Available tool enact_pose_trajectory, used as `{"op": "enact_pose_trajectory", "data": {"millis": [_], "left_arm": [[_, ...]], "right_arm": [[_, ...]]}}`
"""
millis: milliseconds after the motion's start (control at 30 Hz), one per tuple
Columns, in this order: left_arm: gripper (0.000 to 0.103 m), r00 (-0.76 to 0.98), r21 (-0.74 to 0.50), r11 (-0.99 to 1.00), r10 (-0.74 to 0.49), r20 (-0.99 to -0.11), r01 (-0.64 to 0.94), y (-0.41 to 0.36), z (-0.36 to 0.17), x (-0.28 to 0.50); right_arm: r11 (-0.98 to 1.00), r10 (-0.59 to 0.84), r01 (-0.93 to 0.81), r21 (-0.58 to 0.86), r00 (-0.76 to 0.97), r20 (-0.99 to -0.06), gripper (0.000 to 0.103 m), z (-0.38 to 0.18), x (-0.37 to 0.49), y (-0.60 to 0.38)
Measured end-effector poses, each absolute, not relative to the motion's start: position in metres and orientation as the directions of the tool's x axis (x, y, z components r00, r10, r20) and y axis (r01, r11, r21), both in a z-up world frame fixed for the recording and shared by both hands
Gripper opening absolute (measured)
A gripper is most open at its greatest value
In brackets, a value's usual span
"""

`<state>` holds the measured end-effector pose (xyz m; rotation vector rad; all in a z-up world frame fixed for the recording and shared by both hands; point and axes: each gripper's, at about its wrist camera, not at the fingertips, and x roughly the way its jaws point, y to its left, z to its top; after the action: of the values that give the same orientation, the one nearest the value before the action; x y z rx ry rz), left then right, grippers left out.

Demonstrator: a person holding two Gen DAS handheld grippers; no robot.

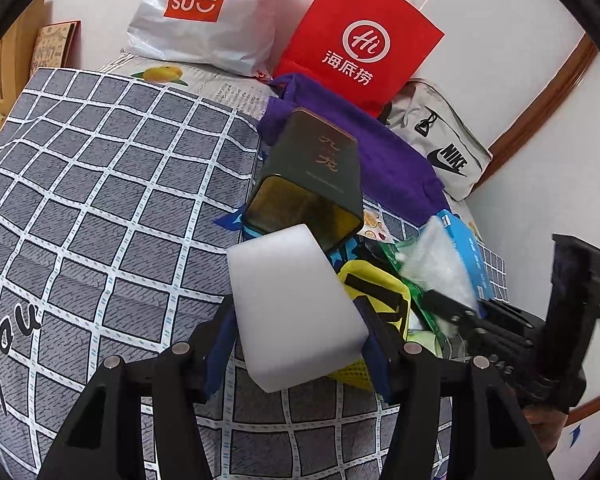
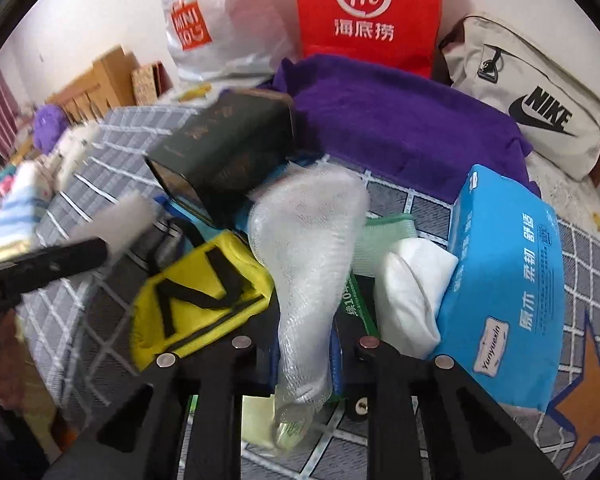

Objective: Organize soft objects
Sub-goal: 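Close the right tool on the white mesh bag while the left tool lifts the sponge, then carry the sponge and mesh bag over the purple towel with both tools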

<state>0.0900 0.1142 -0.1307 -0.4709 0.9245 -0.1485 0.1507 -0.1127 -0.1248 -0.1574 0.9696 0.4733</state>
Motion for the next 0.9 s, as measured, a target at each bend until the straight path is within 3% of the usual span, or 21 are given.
{"op": "enact_pose_trajectory", "data": {"millis": [167, 600, 900], "left_arm": [[0.055, 0.609, -0.436, 0.898, -0.312, -0.729, -0.062, 0.114, -0.124, 0.090], [0.055, 0.643, -0.366, 0.930, -0.258, -0.722, -0.039, 0.108, -0.084, 0.089], [0.056, 0.664, -0.301, 0.953, -0.203, -0.719, -0.034, 0.100, -0.060, 0.106]], "right_arm": [[0.895, 0.309, -0.441, 0.062, 0.516, -0.799, 0.016, -0.109, 0.142, -0.124], [0.875, 0.444, -0.422, 0.237, 0.506, -0.739, 0.016, -0.073, 0.128, -0.159], [0.887, 0.434, -0.400, 0.231, 0.550, -0.713, 0.016, -0.048, 0.141, -0.179]]}}
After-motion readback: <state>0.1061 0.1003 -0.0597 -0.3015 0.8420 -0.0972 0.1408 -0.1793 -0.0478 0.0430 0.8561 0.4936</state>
